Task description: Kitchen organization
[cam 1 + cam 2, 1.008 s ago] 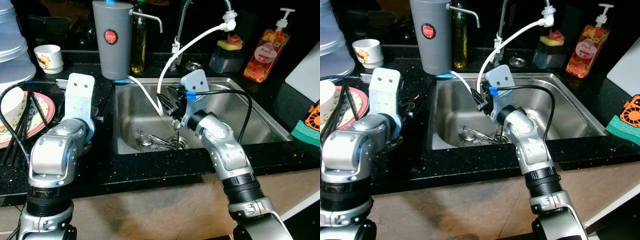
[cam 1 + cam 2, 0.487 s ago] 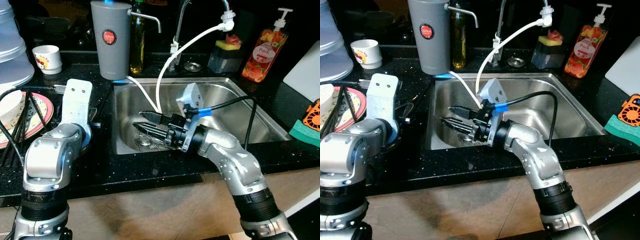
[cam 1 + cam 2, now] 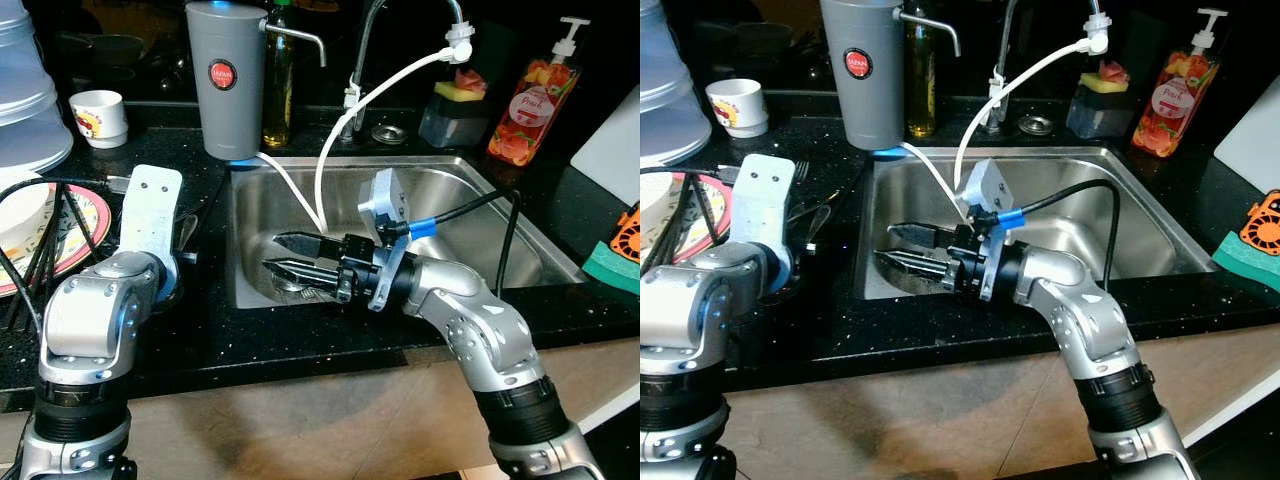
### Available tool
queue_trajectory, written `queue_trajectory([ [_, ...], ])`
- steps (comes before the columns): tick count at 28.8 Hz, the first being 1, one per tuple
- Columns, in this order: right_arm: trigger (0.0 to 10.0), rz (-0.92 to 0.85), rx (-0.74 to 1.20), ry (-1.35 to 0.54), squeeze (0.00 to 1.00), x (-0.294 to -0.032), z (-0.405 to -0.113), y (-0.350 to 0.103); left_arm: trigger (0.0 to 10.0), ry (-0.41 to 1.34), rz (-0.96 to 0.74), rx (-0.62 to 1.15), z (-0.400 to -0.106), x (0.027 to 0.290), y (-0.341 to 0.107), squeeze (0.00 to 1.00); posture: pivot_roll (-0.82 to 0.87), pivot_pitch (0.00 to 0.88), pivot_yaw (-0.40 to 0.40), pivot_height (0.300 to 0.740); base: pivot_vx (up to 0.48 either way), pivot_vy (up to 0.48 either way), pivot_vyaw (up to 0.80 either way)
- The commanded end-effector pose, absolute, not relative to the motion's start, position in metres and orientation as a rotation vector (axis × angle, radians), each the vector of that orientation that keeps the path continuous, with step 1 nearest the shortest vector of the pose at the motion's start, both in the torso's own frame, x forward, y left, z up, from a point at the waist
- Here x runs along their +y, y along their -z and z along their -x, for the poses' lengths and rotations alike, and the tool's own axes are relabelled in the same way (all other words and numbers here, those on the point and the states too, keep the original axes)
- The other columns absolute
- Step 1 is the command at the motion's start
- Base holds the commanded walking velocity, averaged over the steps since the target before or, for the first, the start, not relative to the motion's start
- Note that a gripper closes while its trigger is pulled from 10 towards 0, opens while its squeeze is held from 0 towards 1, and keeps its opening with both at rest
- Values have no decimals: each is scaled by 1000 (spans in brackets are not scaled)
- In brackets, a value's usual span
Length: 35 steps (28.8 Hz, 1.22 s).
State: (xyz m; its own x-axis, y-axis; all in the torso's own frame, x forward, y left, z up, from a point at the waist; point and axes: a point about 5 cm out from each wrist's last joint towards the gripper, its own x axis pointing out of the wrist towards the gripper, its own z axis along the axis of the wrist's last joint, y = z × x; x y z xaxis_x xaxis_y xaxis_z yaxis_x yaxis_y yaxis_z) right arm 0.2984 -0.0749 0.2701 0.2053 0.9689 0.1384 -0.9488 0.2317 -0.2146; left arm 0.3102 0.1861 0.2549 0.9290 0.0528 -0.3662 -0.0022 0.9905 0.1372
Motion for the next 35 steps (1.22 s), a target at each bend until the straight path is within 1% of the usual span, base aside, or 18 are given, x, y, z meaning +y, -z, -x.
queue_trajectory([
  [1, 10000, 92, -260, -1372, 0, -73, -293, -270, 10000, -8, -131, 445, -310, 185, -244, 0, -14, 117, -35, 740, 0, 0, 0],
  [6, 10000, 93, -257, -1378, 0, -74, -292, -270, 10000, 14, -107, 473, -310, 184, -241, 0, -13, 118, -32, 740, 0, 0, 0],
  [10, 10000, 92, -257, -1380, 0, -74, -292, -270, 10000, 64, -110, 475, -309, 178, -240, 0, -12, 118, -32, 740, 0, 0, 0],
  [11, 10000, 89, -257, -1379, 0, -74, -292, -270, 8667, 81, -114, 478, -309, 175, -240, 0, -10, 118, -32, 740, 0, 0, 0],
  [13, 10000, 87, -257, -1378, 0, -74, -292, -270, 8667, 91, -117, 480, -309, 174, -240, 0, -10, 118, -32, 740, 0, 0, 0],
  [14, 10000, 86, -258, -1378, 0, -74, -292, -270, 4549, 97, -122, 484, -309, 174, -240, 0, -11, 118, -31, 740, 0, 0, 0],
  [15, 10000, 84, -258, -1377, 0, -74, -292, -271, 824, 100, -127, 487, -308, 174, -239, 0, -11, 118, -30, 740, 0, 0, 0],
  [16, 10000, 83, -259, -1377, 0, -75, -292, -271, 0, 100, -133, 487, -308, 174, -239, 0, -11, 118, -30, 740, 0, 0, 0],
  [18, 10000, 82, -259, -1376, 0, -75, -292, -271, 0, 100, -137, 488, -308, 174, -239, 0, -11, 118, -30, 740, 0, 0, 0],
  [19, 10000, 80, -259, -1375, 0, -75, -292, -271, 1216, 100, -146, 488, -308, 174, -239, 0, -9, 117, -30, 740, 0, 0, 0],
  [21, 10000, 80, -259, -1375, 0, -75, -292, -271, 1216, 100, -146, 488, -308, 174, -239, 0, -9, 117, -30, 740, 0, 0, 0],
  [22, 10000, 80, -260, -1374, 0, -75, -292, -271, 8863, 96, -161, 492, -308, 175, -239, 0, -9, 117, -30, 740, 0, 0, 0],
  [23, 10000, 79, -260, -1374, 0, -75, -292, -271, 10000, 93, -174, 494, -308, 175, -238, 0, -9, 117, -30, 740, 0, 0, 0],
  [29, 10000, 78, -262, -1375, 0, -75, -292, -272, 10000, 40, -232, 459, -311, 181, -243, 0, -9, 115, -29, 740, 0, 0, 0],
  [30, 10000, 75, -264, -1375, 0, -75, -292, -272, 10000, 4, -231, 414, -313, 184, -250, 149, -10, 116, -29, 740, 0, 0, 0],
  [32, 10000, 73, -264, -1375, 0, -75, -292, -272, 10000, -7, -224, 401, -314, 185, -253, 149, -10, 116, -29, 740, 0, 0, 0],
  [33, 10000, 71, -265, -1375, 0, -75, -292, -272, 10000, -6, -219, 396, -314, 185, -255, 1000, -9, 117, -30, 740, 0, 0, 0],
  [35, 10000, 69, -266, -1375, 0, -75, -292, -272, 10000, -9, -218, 394, -314, 185, -255, 1000, -9, 116, -30, 740, 0, 0, 0],
])
